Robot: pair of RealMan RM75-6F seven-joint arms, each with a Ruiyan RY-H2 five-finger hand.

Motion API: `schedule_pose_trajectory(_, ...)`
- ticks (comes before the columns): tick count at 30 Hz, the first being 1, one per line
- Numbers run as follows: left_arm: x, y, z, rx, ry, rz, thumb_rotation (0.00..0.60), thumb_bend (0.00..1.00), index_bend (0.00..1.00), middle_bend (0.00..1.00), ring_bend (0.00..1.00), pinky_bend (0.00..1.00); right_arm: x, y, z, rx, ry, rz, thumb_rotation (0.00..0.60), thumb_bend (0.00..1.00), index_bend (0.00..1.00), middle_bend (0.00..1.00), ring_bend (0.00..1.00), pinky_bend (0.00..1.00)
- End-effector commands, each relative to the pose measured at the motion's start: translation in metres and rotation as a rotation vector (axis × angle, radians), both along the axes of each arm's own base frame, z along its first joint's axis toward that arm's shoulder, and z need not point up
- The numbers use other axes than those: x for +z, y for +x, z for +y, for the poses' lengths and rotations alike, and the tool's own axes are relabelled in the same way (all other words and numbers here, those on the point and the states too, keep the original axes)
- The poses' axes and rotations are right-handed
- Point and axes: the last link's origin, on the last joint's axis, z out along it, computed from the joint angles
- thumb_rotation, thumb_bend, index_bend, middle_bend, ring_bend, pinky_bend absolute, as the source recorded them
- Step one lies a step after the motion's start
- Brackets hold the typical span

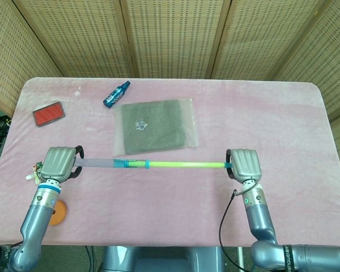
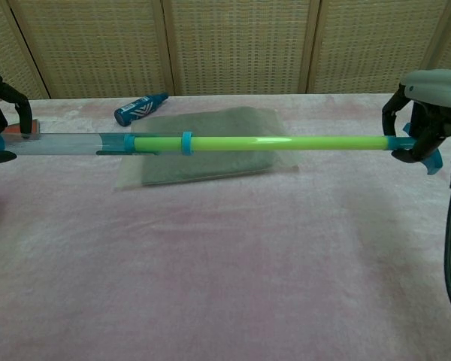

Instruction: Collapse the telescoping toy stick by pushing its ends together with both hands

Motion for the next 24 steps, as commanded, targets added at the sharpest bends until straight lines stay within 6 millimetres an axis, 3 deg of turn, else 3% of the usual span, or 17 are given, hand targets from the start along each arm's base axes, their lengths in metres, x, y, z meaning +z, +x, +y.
schedule_pose_trajectory(1, -0.002, 0.005, -0.002, -0.008, -0.007, -0.013, 0.6, 0.46, 0.54, 0.81, 0.71, 0.63, -0.004, 0.003, 0.002, 0.013, 0.009, 0.006, 0.6, 0.58, 0.85, 1.0, 0.97, 0.9)
schedule_pose_trajectory(24, -0.044, 0.046, -0.021, -0.086, -0.105, -0.046, 0.6, 0.46, 0.54, 0.81, 0.71, 0.63, -0.052, 0.035, 0.025, 0.104, 0.104, 0.018, 0.6, 0.58, 0.85, 1.0, 0.97, 0.9)
